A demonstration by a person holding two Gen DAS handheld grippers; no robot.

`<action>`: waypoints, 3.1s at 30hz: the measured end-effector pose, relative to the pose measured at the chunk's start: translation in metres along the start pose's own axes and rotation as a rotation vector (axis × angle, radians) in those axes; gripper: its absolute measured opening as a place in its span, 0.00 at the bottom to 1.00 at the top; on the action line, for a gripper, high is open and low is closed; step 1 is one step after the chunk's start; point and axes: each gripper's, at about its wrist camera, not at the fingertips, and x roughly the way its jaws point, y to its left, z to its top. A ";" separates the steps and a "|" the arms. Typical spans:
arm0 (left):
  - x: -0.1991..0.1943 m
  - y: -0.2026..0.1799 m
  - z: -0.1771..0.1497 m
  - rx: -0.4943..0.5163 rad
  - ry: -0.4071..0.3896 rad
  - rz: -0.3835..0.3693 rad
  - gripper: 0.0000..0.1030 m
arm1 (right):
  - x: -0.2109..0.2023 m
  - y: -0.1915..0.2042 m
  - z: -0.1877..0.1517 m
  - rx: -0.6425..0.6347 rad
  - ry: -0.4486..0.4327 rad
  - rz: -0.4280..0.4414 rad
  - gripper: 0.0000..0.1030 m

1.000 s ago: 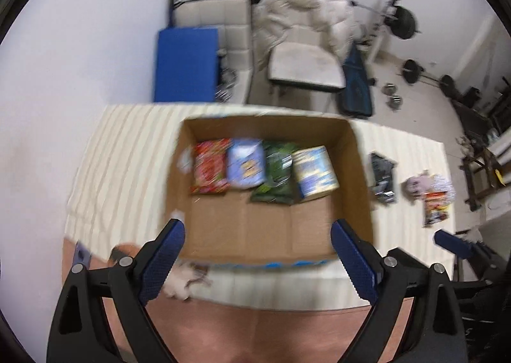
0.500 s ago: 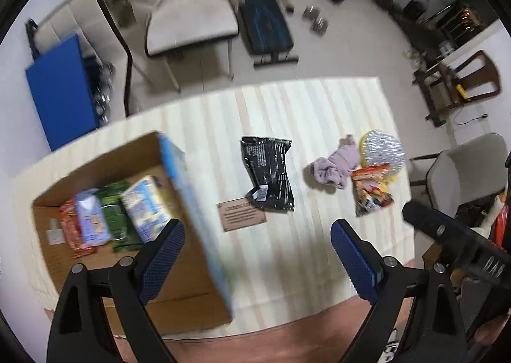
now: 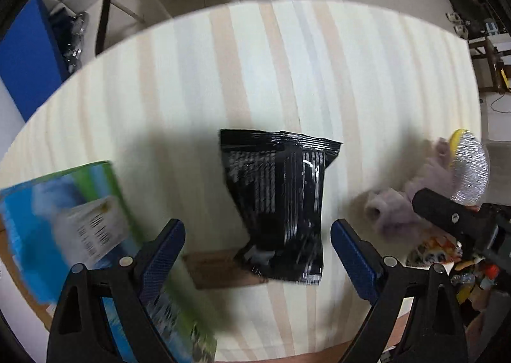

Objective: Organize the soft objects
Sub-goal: 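Grasp the black bag with the left tool while the right grasps the lilac plush, then lower both items into the box and open both tools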

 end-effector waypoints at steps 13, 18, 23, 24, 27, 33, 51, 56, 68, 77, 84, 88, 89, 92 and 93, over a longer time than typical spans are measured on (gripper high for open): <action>0.003 -0.027 -0.009 0.067 -0.074 0.051 0.44 | 0.029 0.015 -0.006 -0.052 0.006 -0.071 0.39; -0.043 -0.018 -0.032 0.045 -0.170 -0.002 0.43 | 0.010 0.034 -0.024 -0.111 -0.046 -0.069 0.38; -0.120 0.011 -0.072 0.001 -0.310 -0.095 0.43 | -0.028 0.063 -0.060 -0.223 -0.117 -0.051 0.38; -0.132 0.019 -0.082 -0.005 -0.333 -0.105 0.43 | -0.036 0.071 -0.070 -0.251 -0.129 -0.044 0.38; -0.165 0.058 -0.123 -0.045 -0.400 -0.138 0.43 | -0.060 0.098 -0.108 -0.349 -0.163 -0.017 0.38; -0.181 0.140 -0.187 -0.149 -0.435 -0.175 0.43 | -0.084 0.146 -0.185 -0.527 -0.165 0.040 0.38; -0.071 0.329 -0.254 -0.457 -0.198 -0.099 0.43 | 0.074 0.314 -0.353 -0.865 0.024 -0.011 0.38; -0.033 0.344 -0.245 -0.433 -0.109 -0.066 0.43 | 0.123 0.327 -0.369 -0.916 0.071 -0.074 0.38; -0.016 0.350 -0.240 -0.391 -0.040 -0.048 0.47 | 0.160 0.339 -0.373 -0.924 0.109 -0.098 0.45; -0.038 0.344 -0.245 -0.399 -0.067 -0.034 0.49 | 0.146 0.351 -0.360 -0.906 0.092 -0.113 0.74; -0.058 0.334 -0.268 -0.404 -0.141 -0.017 0.55 | 0.115 0.334 -0.355 -0.886 0.042 -0.152 0.84; -0.077 0.321 -0.277 -0.398 -0.238 0.052 0.93 | 0.091 0.314 -0.354 -0.875 -0.044 -0.215 1.00; -0.080 0.320 -0.283 -0.401 -0.256 0.064 0.93 | 0.086 0.310 -0.353 -0.867 -0.066 -0.228 1.00; -0.090 0.313 -0.294 -0.409 -0.308 0.076 0.93 | 0.068 0.297 -0.356 -0.853 -0.118 -0.255 1.00; -0.092 0.309 -0.298 -0.408 -0.319 0.070 0.93 | 0.066 0.296 -0.360 -0.849 -0.127 -0.254 1.00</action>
